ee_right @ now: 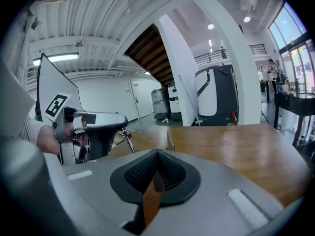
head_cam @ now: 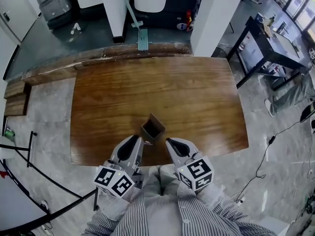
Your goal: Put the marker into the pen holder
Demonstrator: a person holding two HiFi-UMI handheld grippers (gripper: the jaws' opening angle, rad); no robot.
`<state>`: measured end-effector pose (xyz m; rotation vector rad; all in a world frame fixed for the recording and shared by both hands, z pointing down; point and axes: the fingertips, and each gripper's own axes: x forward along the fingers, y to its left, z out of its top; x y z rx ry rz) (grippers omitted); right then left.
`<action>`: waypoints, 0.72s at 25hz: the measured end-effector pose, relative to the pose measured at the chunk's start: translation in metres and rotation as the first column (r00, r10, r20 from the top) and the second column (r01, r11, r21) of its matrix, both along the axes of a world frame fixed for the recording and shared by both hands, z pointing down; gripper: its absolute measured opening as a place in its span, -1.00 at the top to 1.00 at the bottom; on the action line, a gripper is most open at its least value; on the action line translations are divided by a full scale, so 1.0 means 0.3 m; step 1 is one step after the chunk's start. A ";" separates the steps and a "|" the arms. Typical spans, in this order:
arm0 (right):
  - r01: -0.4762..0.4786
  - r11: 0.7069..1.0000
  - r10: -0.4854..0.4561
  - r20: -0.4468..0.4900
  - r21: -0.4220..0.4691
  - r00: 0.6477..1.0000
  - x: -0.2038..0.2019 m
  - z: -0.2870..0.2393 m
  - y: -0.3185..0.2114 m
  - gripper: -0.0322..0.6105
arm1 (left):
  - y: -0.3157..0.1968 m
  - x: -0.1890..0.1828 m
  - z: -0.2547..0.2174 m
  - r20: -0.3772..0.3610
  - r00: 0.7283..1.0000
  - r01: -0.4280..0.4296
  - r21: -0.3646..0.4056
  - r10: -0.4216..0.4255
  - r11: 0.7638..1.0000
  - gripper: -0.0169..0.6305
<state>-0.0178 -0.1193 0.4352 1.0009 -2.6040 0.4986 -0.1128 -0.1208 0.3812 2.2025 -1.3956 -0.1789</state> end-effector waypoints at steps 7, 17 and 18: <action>0.007 0.999 -0.007 0.005 -0.033 1.000 -0.015 0.041 -0.046 0.90 | -0.109 -0.038 0.010 0.002 1.000 0.021 0.003 -0.021 1.000 0.80; -0.031 0.993 0.032 0.011 -0.113 0.999 0.022 0.120 -0.032 0.90 | -0.168 0.007 0.164 0.060 0.998 -0.023 -0.070 0.028 0.997 0.80; -0.034 0.992 0.036 0.013 -0.121 0.999 0.025 0.129 -0.028 0.90 | -0.169 0.015 0.181 0.062 0.998 -0.028 -0.078 0.033 0.997 0.80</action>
